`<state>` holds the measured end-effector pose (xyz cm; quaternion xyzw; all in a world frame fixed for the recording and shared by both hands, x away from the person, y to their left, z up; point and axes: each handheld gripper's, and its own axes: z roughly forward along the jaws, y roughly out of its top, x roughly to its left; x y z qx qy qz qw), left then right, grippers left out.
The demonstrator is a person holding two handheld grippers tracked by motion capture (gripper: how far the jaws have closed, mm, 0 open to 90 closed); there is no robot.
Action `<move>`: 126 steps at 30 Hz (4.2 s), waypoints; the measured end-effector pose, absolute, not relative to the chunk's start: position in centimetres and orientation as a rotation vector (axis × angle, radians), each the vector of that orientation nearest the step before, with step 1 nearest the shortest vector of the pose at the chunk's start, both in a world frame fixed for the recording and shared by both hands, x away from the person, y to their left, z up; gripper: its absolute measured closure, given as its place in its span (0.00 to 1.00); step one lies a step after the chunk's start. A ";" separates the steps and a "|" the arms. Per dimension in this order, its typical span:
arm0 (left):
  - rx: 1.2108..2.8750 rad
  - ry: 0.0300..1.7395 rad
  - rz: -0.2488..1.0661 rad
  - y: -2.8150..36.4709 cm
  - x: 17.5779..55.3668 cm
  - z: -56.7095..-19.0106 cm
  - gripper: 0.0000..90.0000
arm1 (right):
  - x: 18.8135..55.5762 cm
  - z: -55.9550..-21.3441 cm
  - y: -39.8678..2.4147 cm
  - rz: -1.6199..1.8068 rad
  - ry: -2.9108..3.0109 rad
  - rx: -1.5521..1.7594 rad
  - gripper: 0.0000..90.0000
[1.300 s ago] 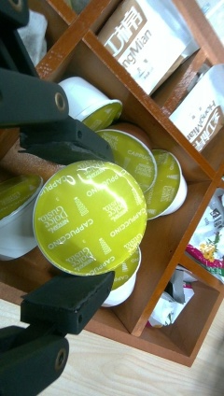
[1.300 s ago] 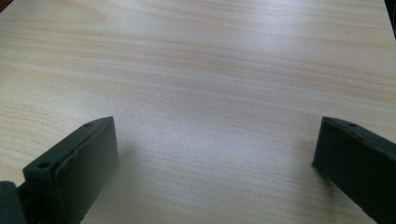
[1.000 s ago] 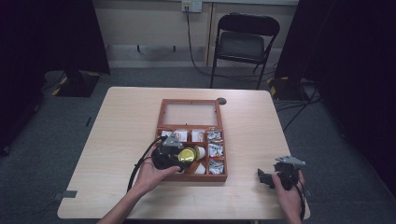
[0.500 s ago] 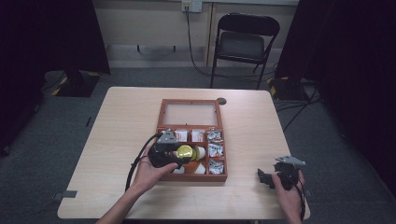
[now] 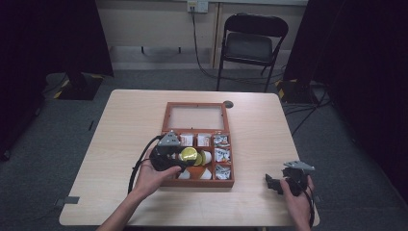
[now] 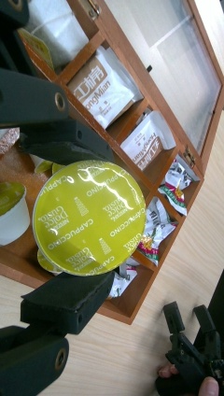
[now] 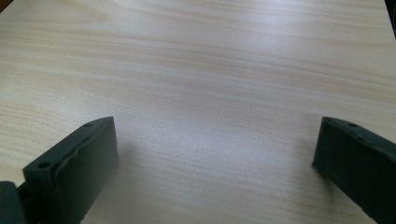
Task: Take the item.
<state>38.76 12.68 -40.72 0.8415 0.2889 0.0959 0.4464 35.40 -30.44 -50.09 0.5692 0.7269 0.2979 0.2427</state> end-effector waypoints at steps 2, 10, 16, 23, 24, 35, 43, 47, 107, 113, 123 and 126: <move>2.077 0.727 0.260 13.0 38.8 -40.5 0.42 | 35.4 -50.1 -30.4 0.814 1.987 1.556 0.00; 2.041 0.741 0.266 14.5 39.2 -39.5 0.42 | 35.4 -50.1 -30.4 0.814 1.986 1.556 0.00; 2.029 0.745 0.276 15.4 39.4 -39.0 0.42 | 35.4 -50.1 -30.4 0.814 1.987 1.555 0.00; 1.989 0.772 0.302 17.6 39.7 -37.9 0.42 | 35.4 -50.1 -30.4 0.814 1.987 1.556 0.00; 1.985 0.775 0.305 17.7 39.7 -37.8 0.42 | 35.4 -50.1 -30.4 0.814 1.987 1.555 0.00; 1.976 0.799 0.321 19.3 39.9 -37.4 0.42 | 35.4 -50.1 -30.4 0.814 1.987 1.556 0.00; 1.970 0.816 0.332 20.4 40.1 -37.3 0.42 | 35.4 -50.1 -30.4 0.814 1.987 1.555 0.00; 1.961 0.833 0.336 21.0 40.1 -37.2 0.42 | 35.4 -50.1 -30.4 0.814 1.986 1.556 0.00; 1.932 1.104 0.410 28.1 42.6 -41.3 0.42 | 35.4 -50.1 -30.4 0.815 1.988 1.555 0.00; 1.948 1.141 0.393 28.3 43.2 -42.8 0.42 | 35.4 -50.1 -30.4 0.815 1.988 1.555 0.00; 2.019 1.149 0.366 27.7 43.8 -44.9 0.42 | 35.4 -50.1 -30.4 0.815 1.988 1.555 0.00; 2.039 1.149 0.362 27.4 44.0 -45.3 0.42 | 35.4 -50.1 -30.4 0.815 1.988 1.555 0.00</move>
